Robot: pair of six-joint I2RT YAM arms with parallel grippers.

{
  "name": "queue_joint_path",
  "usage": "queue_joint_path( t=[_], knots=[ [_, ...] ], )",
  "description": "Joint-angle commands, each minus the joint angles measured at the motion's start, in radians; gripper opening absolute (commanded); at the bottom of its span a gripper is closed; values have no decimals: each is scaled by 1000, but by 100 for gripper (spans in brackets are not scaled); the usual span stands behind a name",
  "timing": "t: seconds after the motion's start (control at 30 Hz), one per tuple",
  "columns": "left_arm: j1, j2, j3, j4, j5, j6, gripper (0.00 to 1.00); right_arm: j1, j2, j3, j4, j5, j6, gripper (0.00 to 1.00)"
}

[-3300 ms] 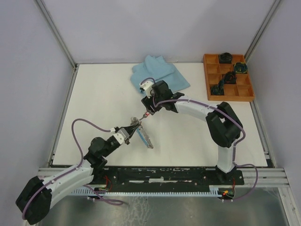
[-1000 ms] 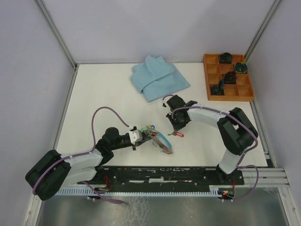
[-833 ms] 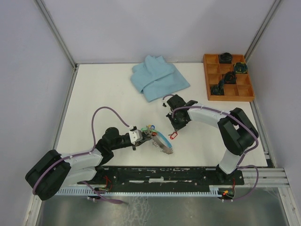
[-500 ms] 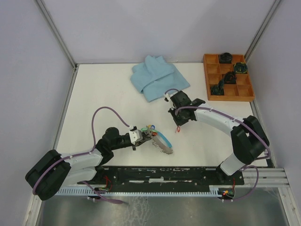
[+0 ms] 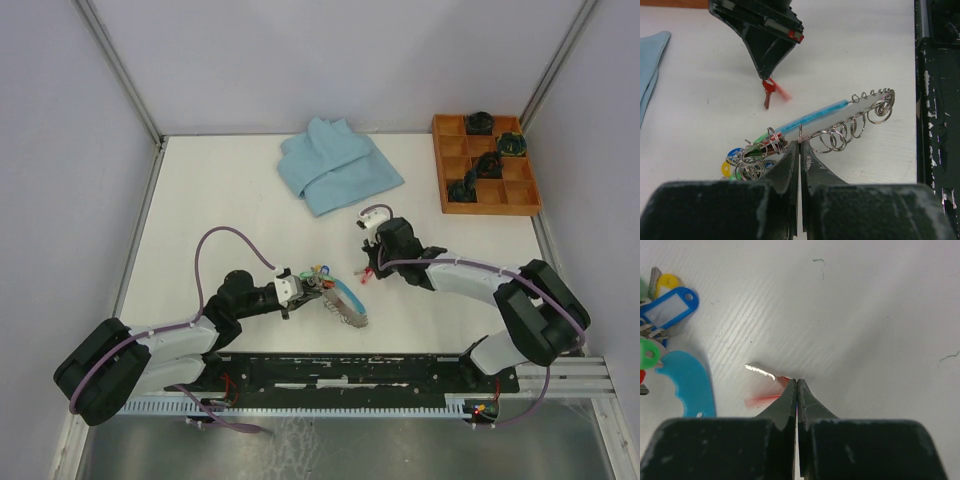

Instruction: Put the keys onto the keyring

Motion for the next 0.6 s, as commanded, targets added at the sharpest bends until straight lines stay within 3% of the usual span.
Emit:
queue_joint_path(
  t=[0.0,0.1,0.27,0.57],
  knots=[
    [-3,-14,29,77,-15,-11,3,-5,-7,-148,405,-26,16,2],
    [-2,-16,26,82,-17,-13,3,-5,36,-232,583,-27,20,3],
    [-3,-23,22,85,-22,-12,3,-5,48,-247,554,-49,43,15],
    [-3,-20,24,85,-22,-14,3,-5,-54,49,-130,-9,21,44]
  ],
)
